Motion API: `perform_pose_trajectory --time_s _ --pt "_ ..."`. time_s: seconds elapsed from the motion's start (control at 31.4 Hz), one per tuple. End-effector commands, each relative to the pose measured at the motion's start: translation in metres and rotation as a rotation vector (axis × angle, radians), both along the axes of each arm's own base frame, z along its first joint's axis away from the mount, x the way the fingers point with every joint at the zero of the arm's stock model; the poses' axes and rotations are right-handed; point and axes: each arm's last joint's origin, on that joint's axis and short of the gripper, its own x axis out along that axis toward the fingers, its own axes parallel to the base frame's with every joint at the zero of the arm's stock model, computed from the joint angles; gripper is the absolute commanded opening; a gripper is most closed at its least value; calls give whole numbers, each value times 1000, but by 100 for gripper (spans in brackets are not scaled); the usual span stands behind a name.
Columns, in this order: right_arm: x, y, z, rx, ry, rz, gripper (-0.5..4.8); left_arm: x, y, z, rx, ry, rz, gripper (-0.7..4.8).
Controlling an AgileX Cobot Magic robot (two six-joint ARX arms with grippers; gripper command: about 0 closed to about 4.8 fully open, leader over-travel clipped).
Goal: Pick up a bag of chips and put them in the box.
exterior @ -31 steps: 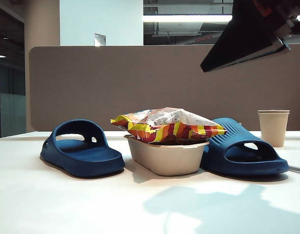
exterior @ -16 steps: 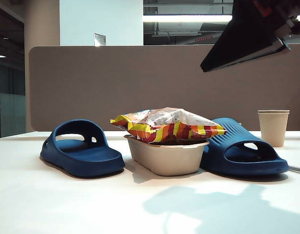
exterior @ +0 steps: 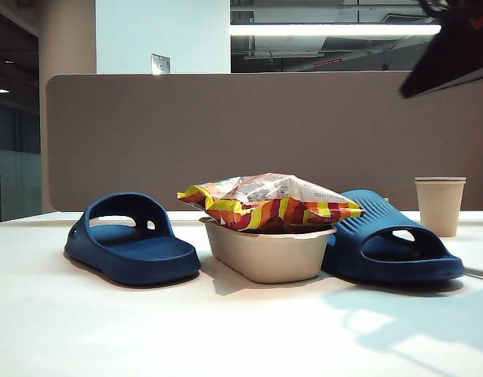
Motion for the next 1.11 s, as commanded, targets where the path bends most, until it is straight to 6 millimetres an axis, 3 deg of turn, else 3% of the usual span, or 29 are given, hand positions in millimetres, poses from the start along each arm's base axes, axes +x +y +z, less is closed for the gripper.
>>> perform_pose_trajectory --time_s 0.03,0.35,0.64,1.11 --pt "-1 -13 6 19 -27 -70 -5 0 0 -1 2 4 4 57" --pt "-13 -51 19 96 -139 -293 -5 0 0 -1 2 5 4 57" --pt "-26 -70 -20 165 -102 -433 -5 0 0 -1 2 5 4 57" --pt "-41 -74 -63 207 -153 -430 -5 0 0 -1 2 4 4 57"
